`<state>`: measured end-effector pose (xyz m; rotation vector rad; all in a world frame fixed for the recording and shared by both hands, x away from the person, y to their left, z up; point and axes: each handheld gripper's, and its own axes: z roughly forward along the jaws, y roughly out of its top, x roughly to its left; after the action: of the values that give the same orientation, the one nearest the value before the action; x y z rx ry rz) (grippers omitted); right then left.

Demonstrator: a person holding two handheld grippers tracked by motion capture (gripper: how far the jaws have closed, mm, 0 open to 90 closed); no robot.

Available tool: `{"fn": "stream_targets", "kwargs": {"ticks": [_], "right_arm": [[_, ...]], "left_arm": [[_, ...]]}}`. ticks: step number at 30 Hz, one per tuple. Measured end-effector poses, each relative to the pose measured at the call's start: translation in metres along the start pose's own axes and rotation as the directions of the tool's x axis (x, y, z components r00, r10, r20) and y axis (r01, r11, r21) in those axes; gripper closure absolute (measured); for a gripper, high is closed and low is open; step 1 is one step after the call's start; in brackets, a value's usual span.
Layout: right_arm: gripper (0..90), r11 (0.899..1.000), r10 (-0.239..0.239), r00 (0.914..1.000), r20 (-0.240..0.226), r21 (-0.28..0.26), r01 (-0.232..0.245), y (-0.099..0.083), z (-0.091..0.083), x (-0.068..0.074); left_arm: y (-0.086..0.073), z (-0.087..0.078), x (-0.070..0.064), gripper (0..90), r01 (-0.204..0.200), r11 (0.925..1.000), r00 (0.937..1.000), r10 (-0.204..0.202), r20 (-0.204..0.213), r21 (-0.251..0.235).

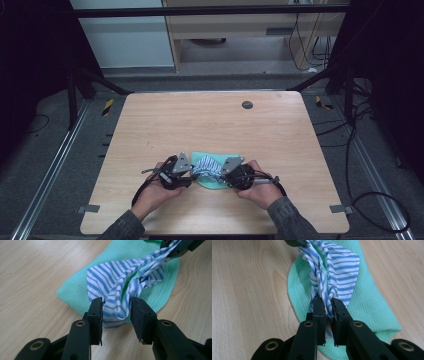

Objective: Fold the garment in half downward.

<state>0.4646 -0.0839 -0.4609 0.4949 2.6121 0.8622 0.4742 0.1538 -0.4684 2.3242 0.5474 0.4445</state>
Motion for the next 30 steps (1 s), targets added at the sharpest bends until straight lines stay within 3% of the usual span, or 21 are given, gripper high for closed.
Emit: {"fn": "stream_targets", "kwargs": {"ticks": [9,21,30], "right_arm": [[82.0,1.000,-0.011,0.9999,-0.007,0.007,0.011,-0.003,0.002,0.007],[81.3,1.000,-0.012,0.9997,-0.021,0.015,0.012,-0.009,0.005,0.013],[85.2,0.998,-0.055,0.9979,-0.033,0.025,0.056,-0.011,0.007,0.018]], "left_arm": [[-0.006,0.001,-0.007,65.1,-0.017,0.9999,0.9999,0.017,0.003,-0.002],[-0.012,0.003,-0.011,79.7,-0.047,0.9988,0.9987,0.047,0.020,0.015],[-0.014,0.003,-0.012,84.8,-0.069,0.9965,0.9970,0.068,0.039,0.046]]}}
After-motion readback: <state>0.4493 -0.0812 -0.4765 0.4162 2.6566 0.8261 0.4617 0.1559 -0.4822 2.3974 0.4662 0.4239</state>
